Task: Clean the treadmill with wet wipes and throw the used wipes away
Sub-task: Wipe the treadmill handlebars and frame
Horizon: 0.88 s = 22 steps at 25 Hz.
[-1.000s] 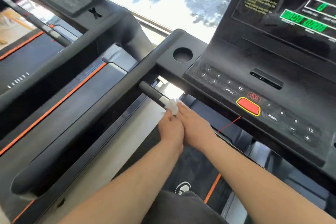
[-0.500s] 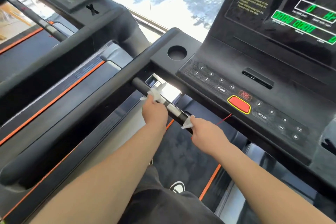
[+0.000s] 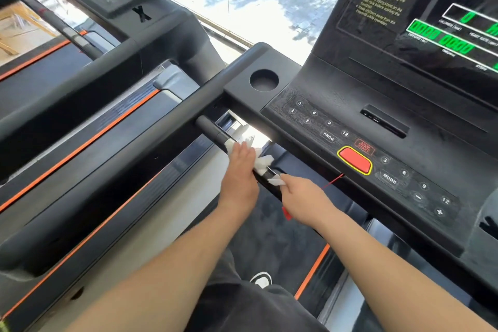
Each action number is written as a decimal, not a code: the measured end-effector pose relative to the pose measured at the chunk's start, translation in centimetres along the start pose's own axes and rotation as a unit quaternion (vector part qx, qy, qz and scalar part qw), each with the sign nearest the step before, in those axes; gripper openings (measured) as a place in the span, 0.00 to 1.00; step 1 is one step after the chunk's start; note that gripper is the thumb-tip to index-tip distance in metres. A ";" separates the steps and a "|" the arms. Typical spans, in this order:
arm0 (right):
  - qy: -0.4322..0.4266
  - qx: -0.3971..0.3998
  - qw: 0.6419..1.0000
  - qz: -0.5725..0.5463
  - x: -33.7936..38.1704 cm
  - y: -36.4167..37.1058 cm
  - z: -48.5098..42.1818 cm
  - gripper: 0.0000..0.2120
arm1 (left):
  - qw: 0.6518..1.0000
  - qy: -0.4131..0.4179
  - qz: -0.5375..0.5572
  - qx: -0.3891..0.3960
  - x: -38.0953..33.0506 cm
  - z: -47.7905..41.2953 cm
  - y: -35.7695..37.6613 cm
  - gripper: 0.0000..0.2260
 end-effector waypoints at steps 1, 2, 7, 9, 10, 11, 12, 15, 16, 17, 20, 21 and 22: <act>0.017 0.010 1.000 -0.024 0.1 -0.3 -0.4 0.10 | 1.000 -0.008 -0.026 0.010 0.5 -1.0 -0.9 0.21; 0.038 0.025 0.997 -0.056 -0.1 -0.5 -1.2 0.11 | 0.998 0.009 -0.053 0.015 0.6 -1.7 -1.7 0.22; 0.169 0.132 0.930 -0.300 -0.3 -1.0 -5.1 0.09 | 0.949 0.270 -0.132 0.099 0.6 -1.4 -1.9 0.20; 0.217 0.161 0.883 -0.384 0.1 -0.8 -6.2 0.11 | 0.945 0.276 -0.146 0.100 1.1 -2.4 -3.0 0.19; 0.225 0.166 0.868 -0.411 0.4 -0.8 -6.7 0.10 | 0.946 0.261 -0.167 0.093 1.3 -3.3 -3.7 0.20; 0.229 0.171 0.864 -0.415 0.9 -0.8 -7.2 0.09 | 0.946 0.238 -0.191 0.107 1.4 -4.1 -4.4 0.21; 0.234 0.178 0.864 -0.409 1.2 -0.7 -7.8 0.08 | 0.944 0.201 -0.217 0.146 1.2 -5.2 -5.1 0.21; 0.251 0.231 0.851 -0.399 1.4 -0.4 -9.4 0.10 | 0.924 0.090 -0.281 0.243 0.5 -8.3 -6.1 0.14; 0.252 0.259 0.837 -0.411 1.8 -0.4 -9.8 0.11 | 0.916 0.068 -0.299 0.259 0.2 -9.1 -6.2 0.12; 0.251 0.279 0.827 -0.418 2.1 -0.4 -10.3 0.12 | 0.904 0.056 -0.321 0.276 0.0 -9.8 -6.3 0.11; 0.243 0.285 0.810 -0.452 3.7 -0.5 -11.7 0.11 | 0.882 0.039 -0.344 0.319 0.0 -11.6 -6.0 0.11; 0.246 0.273 0.808 -0.461 4.1 -0.7 -11.8 0.10 | 0.886 0.034 -0.330 0.323 0.0 -11.8 -5.9 0.12; 0.237 0.247 0.823 -0.453 4.2 -0.4 -12.1 0.08 | 0.893 0.035 -0.313 0.321 0.0 -11.7 -5.9 0.13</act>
Point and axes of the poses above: each hand's wrist, its own z-axis away from the middle knuckle, its own y-axis out of the palm, x = y × z, the point moved 1 cm from there along -z, towards the middle knuckle, and after that the axes turned 2 degrees about y, right-handed, at the moved point
